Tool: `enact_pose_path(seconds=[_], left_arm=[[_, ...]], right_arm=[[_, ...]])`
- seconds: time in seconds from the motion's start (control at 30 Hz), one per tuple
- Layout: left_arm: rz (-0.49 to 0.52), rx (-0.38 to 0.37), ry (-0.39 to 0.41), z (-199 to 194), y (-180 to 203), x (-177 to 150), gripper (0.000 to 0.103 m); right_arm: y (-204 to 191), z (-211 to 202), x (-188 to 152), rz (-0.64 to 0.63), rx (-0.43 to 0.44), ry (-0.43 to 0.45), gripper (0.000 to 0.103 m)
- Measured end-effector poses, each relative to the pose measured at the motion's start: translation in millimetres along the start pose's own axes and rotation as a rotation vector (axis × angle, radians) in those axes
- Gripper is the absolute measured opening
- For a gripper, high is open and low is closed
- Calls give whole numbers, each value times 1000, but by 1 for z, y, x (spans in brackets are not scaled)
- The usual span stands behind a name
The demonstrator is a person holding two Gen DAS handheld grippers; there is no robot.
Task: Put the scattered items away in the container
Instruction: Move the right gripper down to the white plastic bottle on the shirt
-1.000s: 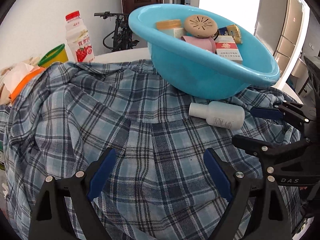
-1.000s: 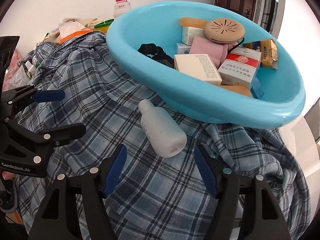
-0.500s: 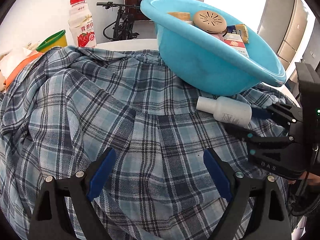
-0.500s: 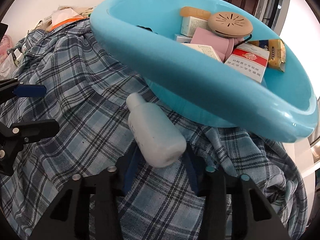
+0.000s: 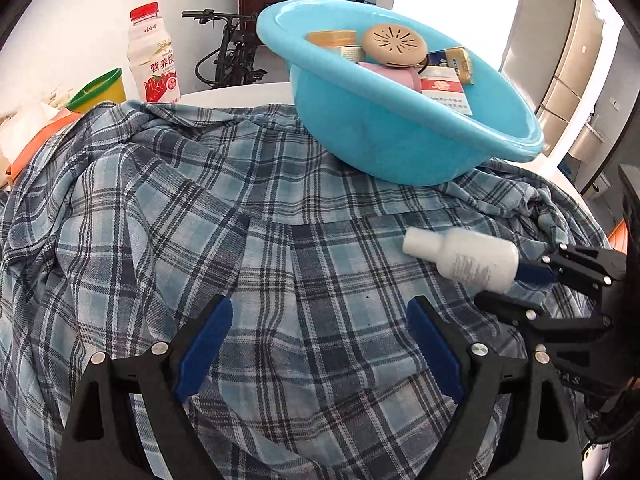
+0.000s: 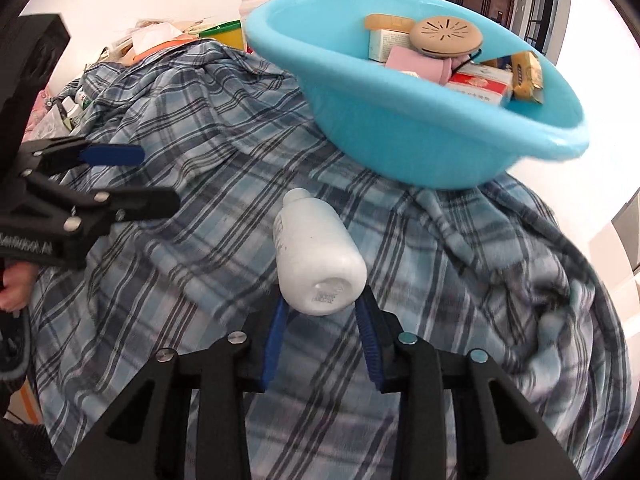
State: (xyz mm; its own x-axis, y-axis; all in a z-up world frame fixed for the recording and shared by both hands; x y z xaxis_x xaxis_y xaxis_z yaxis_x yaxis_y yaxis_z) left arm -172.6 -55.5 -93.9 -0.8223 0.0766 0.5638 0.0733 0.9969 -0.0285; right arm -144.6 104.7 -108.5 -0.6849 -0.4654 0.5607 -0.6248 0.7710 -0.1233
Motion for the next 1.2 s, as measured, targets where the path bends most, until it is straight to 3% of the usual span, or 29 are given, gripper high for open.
enact_pose_path(seconds=[0.47, 0.6, 0.63, 0.7, 0.93, 1.13, 1.2], left_arm=[[69, -24, 29, -30, 30, -17, 91], [93, -20, 25, -30, 41, -24, 91], [97, -21, 22, -30, 43, -25, 91], [104, -21, 16, -30, 45, -27, 91], [104, 6, 14, -23, 41, -22, 91], [127, 61, 19, -14, 35, -22, 91], [109, 48, 14, -12, 32, -23, 91]], right_arm=[[-25, -33, -66, 81, 35, 18, 32], [-22, -40, -56, 101, 48, 62, 36], [-22, -41, -50, 95, 49, 73, 49], [-23, -45, -40, 67, 37, 100, 63], [-22, -36, -4, 9, 29, 124, 67], [-16, -11, 0, 13, 39, 86, 67], [-14, -5, -2, 20, 41, 76, 67]])
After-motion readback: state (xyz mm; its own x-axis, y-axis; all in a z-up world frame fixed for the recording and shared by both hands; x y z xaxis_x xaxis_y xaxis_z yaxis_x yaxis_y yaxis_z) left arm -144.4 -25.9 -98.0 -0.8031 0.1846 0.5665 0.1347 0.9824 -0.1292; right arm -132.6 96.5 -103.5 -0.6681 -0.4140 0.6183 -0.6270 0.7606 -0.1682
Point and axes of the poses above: each gripper's, at about its wrist camera, not at the fingertips, and z roughly the way its jaws point, y to its right, x to its top, the point moved 8 cm from there along z, roughly the way its jaws point, and after that the axes turned 8 degrees about x, right-handed, at the moved point
